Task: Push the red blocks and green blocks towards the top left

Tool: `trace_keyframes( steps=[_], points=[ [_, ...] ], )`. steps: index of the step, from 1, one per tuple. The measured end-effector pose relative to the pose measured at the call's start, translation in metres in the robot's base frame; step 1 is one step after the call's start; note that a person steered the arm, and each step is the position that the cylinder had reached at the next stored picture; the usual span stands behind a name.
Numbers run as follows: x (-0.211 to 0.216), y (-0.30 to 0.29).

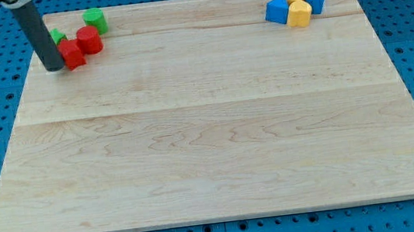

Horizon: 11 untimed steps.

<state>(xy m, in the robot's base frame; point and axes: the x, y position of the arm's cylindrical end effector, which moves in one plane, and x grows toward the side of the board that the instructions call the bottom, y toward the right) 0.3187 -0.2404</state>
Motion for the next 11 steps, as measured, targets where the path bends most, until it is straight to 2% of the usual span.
trace_keyframes(
  steps=[1,2,3,5,6,7,8,9,10,11],
  points=[
    [-0.007,-0.007],
    [0.013,-0.042],
    [-0.014,-0.063],
    [-0.050,-0.044],
    [-0.055,0.009],
    [-0.046,-0.026],
    [0.032,-0.032],
    [0.051,0.036],
    [0.045,0.057],
    [0.007,0.054]
  ],
)
